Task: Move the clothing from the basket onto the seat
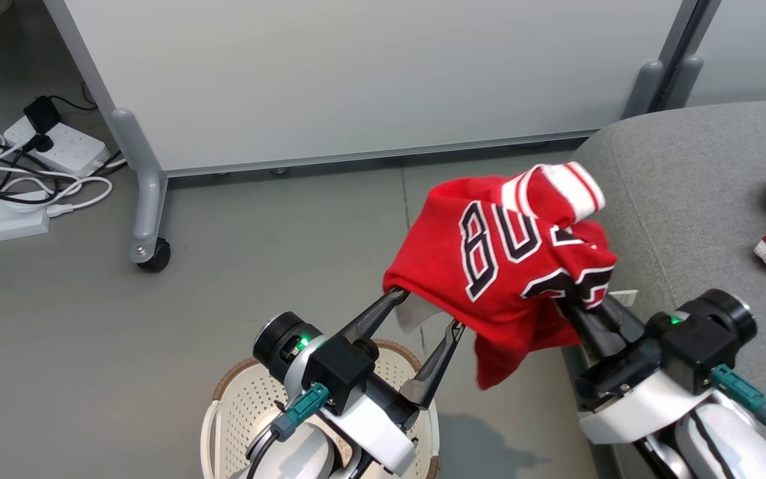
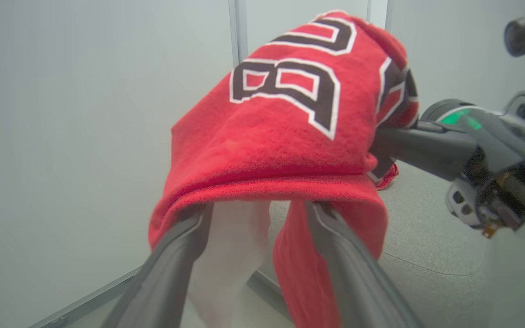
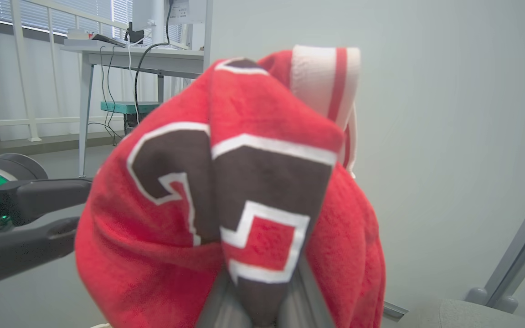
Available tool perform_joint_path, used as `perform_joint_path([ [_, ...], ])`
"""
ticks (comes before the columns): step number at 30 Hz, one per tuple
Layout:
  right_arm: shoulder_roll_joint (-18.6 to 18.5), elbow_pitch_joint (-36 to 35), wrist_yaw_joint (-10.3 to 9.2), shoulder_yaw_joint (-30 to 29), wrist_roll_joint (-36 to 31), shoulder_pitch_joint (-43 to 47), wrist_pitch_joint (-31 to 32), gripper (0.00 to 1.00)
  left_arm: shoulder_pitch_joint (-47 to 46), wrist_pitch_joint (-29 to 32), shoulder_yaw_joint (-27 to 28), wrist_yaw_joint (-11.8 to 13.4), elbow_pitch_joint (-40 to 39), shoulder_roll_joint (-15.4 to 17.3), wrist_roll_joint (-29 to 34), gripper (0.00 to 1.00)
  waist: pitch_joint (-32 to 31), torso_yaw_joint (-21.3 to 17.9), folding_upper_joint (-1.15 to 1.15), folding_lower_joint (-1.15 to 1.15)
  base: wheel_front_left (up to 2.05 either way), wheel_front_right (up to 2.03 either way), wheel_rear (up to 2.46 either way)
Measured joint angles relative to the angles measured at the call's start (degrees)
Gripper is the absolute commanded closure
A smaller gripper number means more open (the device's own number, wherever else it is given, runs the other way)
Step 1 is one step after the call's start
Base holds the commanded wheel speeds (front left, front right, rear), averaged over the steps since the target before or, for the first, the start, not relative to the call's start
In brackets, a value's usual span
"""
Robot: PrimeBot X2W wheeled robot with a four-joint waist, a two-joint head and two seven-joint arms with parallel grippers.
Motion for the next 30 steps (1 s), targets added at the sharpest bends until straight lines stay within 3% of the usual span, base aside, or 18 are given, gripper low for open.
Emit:
perform_joint_path([
  [13,-0.99,0.01,0.0,-11.77,-1.89,2.99,0.0,1.0,1.55,0.0,1.57,-0.79,2.4,0.01,2.34,0.0,0.27,-0.18,0.0,0.0,0.0,0.0,0.0],
  [20,1.36,2.12,0.0,-17.62,-1.81,6.38,0.0,1.0,3.59,0.0,2.02,-1.52,3.26,0.0,2.57,0.0,0.38,-0.43,0.0,0.0,0.0,0.0,0.0],
  [30,3.85,5.11,-0.01,-21.3,-0.49,9.75,-0.01,1.0,5.92,0.0,2.69,-2.89,7.77,0.02,2.32,0.0,0.36,-0.8,0.0,0.0,0.0,0.0,0.0],
])
